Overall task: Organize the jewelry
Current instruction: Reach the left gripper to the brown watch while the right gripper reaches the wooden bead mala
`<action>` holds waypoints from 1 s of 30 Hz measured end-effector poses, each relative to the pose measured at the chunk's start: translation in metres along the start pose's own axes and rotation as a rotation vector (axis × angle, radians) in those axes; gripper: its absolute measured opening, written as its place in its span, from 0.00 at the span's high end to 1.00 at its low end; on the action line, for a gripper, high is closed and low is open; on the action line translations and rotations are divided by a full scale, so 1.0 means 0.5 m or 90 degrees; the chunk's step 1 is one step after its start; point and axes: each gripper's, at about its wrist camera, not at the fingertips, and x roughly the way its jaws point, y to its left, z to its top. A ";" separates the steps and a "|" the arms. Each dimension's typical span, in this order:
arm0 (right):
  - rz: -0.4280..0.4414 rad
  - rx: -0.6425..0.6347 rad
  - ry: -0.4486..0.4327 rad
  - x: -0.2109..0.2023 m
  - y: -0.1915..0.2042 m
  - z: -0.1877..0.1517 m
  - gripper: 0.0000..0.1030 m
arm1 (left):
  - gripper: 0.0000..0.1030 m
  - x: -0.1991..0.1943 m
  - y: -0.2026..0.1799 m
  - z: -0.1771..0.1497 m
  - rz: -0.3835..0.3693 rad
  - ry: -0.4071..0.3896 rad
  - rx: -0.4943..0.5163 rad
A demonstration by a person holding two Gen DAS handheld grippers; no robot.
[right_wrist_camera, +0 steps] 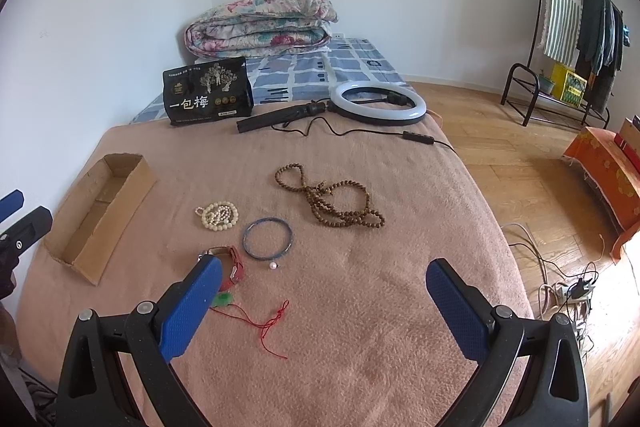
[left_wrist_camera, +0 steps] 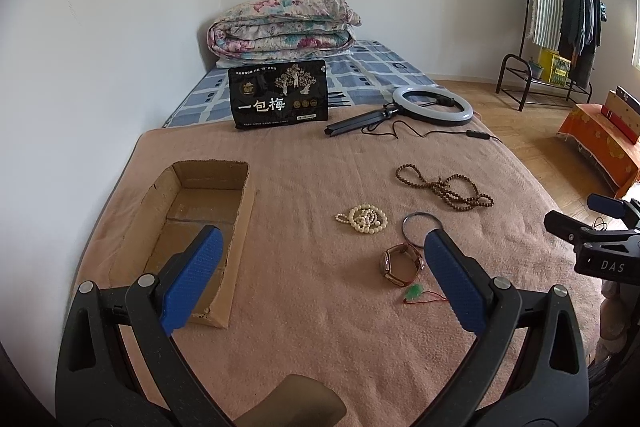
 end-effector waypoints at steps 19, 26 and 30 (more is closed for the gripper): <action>0.028 -0.003 -0.017 0.042 -0.026 0.037 0.00 | 0.06 0.082 -0.013 -0.005 -0.032 0.083 0.007; 0.025 -0.054 0.004 0.083 -0.021 0.065 0.00 | 0.06 0.108 -0.022 -0.008 -0.052 0.115 0.008; 0.050 -0.077 0.040 0.118 -0.013 0.074 0.00 | 0.06 0.127 -0.025 -0.013 -0.049 0.139 0.012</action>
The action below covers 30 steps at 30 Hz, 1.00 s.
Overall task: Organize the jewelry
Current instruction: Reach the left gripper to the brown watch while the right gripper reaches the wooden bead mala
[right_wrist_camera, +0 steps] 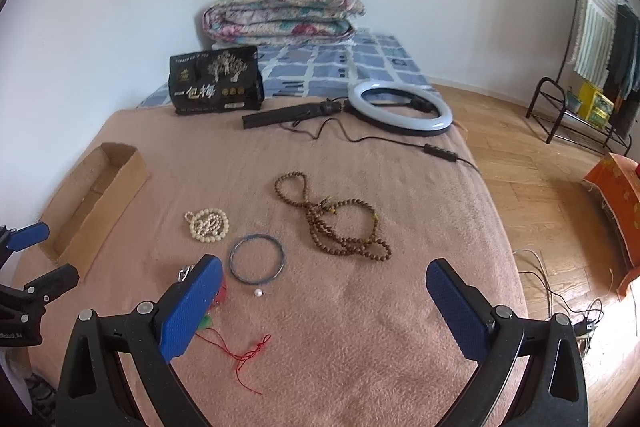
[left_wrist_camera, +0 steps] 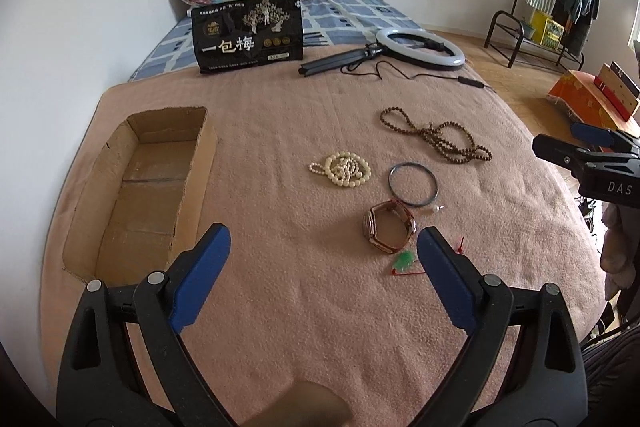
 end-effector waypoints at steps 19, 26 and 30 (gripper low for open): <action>0.053 0.010 0.074 0.159 -0.076 0.043 0.01 | 0.18 0.118 -0.009 0.007 -0.067 0.102 -0.044; 0.064 0.006 0.108 0.244 -0.098 0.047 0.02 | 0.24 0.169 -0.022 0.008 -0.058 0.135 -0.051; 0.072 0.027 0.131 0.293 -0.117 0.045 0.03 | 0.28 0.201 -0.023 0.008 -0.063 0.153 -0.058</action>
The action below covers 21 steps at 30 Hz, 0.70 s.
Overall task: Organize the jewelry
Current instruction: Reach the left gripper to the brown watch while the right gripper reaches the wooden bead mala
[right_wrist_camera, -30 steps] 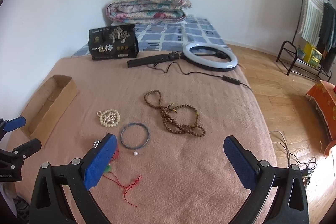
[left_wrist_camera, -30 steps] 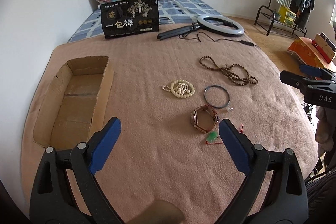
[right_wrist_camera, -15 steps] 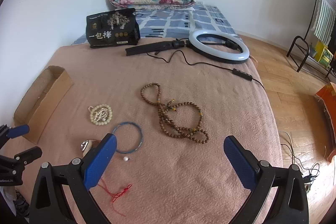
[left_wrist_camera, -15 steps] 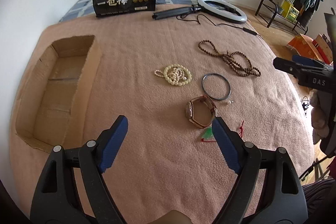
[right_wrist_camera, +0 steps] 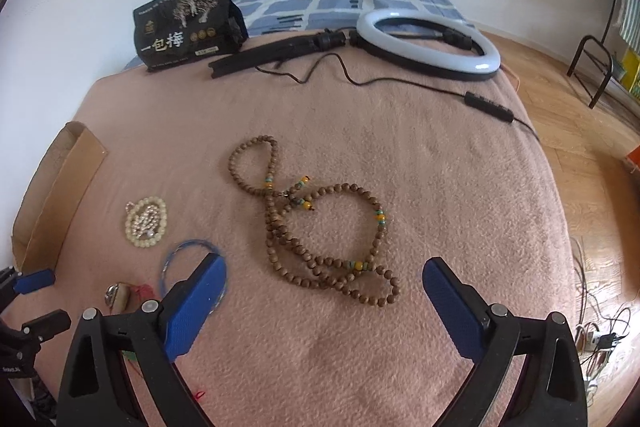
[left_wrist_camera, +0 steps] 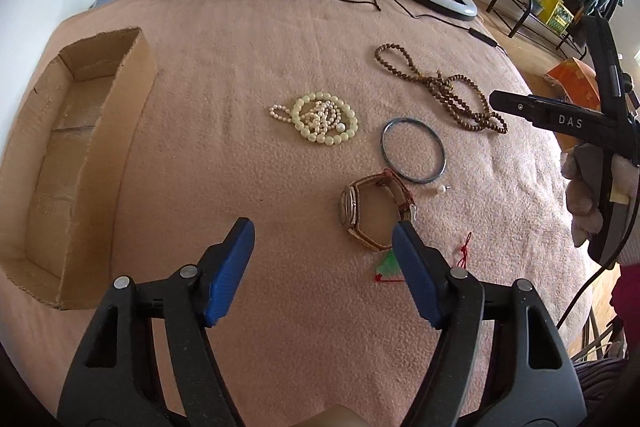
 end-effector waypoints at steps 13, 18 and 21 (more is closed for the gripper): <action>0.025 0.003 0.030 0.089 -0.026 0.027 0.04 | 0.47 0.078 -0.022 0.017 -0.036 0.046 -0.004; 0.041 0.033 0.033 0.108 -0.049 0.040 0.04 | 0.53 0.090 -0.027 0.016 -0.039 0.051 -0.002; 0.047 0.053 0.034 0.122 -0.062 0.049 0.04 | 0.56 0.099 -0.028 0.015 -0.042 0.058 0.000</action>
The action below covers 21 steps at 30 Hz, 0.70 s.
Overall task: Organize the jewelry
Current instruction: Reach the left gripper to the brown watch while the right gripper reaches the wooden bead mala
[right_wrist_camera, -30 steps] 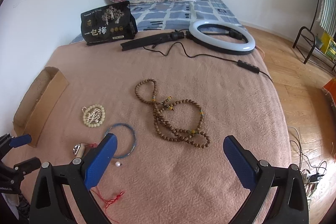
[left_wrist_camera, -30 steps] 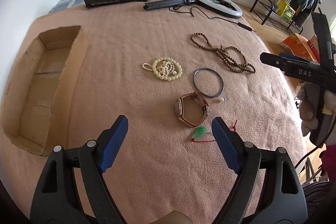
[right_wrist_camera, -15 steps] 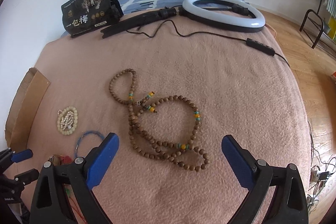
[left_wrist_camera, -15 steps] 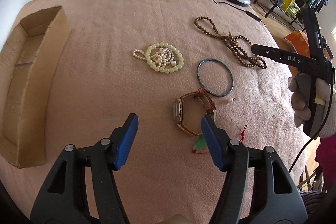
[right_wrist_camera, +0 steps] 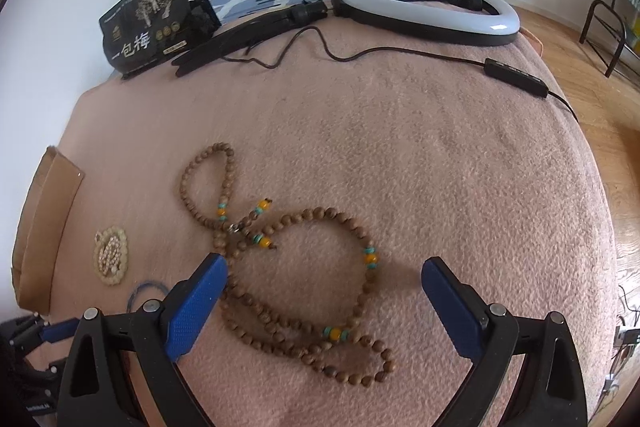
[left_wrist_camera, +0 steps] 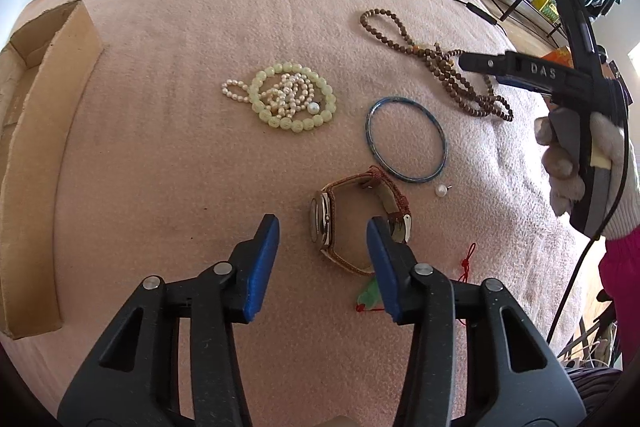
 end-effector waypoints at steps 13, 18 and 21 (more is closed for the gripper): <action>0.085 0.006 0.020 0.014 0.016 0.000 0.09 | 0.69 0.018 0.001 0.000 0.003 0.009 0.007; 0.070 -0.058 0.037 0.020 0.064 -0.011 0.13 | 0.74 0.022 -0.002 0.000 0.007 0.010 0.018; 0.012 -0.111 0.051 0.032 0.096 -0.018 0.15 | 0.79 0.022 -0.001 0.001 0.011 0.010 0.017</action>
